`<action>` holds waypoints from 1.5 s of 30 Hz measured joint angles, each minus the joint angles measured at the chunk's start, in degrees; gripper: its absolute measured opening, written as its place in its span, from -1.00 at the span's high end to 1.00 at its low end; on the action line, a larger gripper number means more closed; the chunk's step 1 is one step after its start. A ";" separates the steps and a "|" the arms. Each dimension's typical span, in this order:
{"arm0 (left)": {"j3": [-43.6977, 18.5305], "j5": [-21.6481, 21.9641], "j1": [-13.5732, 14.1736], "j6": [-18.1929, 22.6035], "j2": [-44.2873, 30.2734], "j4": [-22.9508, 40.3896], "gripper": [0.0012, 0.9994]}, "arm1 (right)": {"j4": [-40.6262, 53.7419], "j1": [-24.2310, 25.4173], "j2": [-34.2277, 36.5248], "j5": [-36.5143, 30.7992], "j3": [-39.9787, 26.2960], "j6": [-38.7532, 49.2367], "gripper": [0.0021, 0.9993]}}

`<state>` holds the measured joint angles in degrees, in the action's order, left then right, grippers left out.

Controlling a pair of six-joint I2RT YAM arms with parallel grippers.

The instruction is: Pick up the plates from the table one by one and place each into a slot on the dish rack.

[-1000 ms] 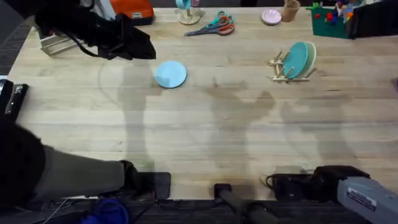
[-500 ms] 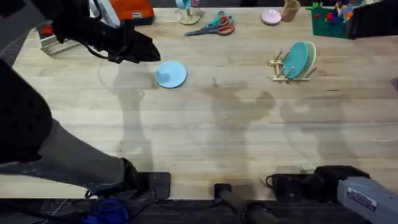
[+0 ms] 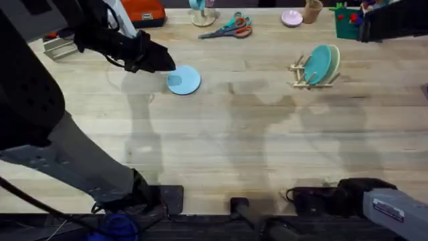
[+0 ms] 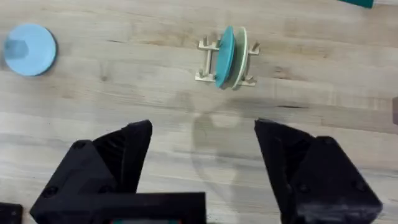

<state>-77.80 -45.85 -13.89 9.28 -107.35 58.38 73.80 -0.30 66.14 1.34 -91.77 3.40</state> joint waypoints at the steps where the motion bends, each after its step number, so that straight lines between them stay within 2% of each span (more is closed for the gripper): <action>1: 0.00 -0.22 -0.04 0.01 0.00 -0.17 0.92 | -0.01 0.00 0.17 0.00 0.00 -0.02 -0.99; 8: 0.02 -1.64 -1.40 0.06 0.00 -0.34 0.92 | 0.00 0.00 0.38 0.00 0.00 -0.02 -0.99; 14: 0.62 -4.58 -2.92 0.90 -1.11 -0.79 0.92 | -0.01 0.00 0.36 0.00 -0.02 -0.15 -0.99; 25: 3.61 -5.66 -2.97 1.29 -4.77 -3.25 0.92 | 0.00 0.00 0.36 0.00 -0.02 -0.15 -0.99; 31: 3.61 -6.13 -2.97 1.36 -11.08 -6.70 0.92 | 0.00 0.00 0.36 0.00 0.00 -0.15 -0.99; 36: 3.58 -11.11 -3.30 1.25 -14.08 -7.77 0.92 | 0.00 0.00 0.36 0.00 0.00 -0.16 -0.99; 45: 3.58 -12.24 -3.30 1.27 -14.58 -8.12 0.92 | 0.00 0.00 0.36 0.00 0.00 -0.15 -0.99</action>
<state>-74.22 -58.08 -17.19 10.55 -121.93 50.26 73.80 -0.30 66.50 1.34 -91.77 3.25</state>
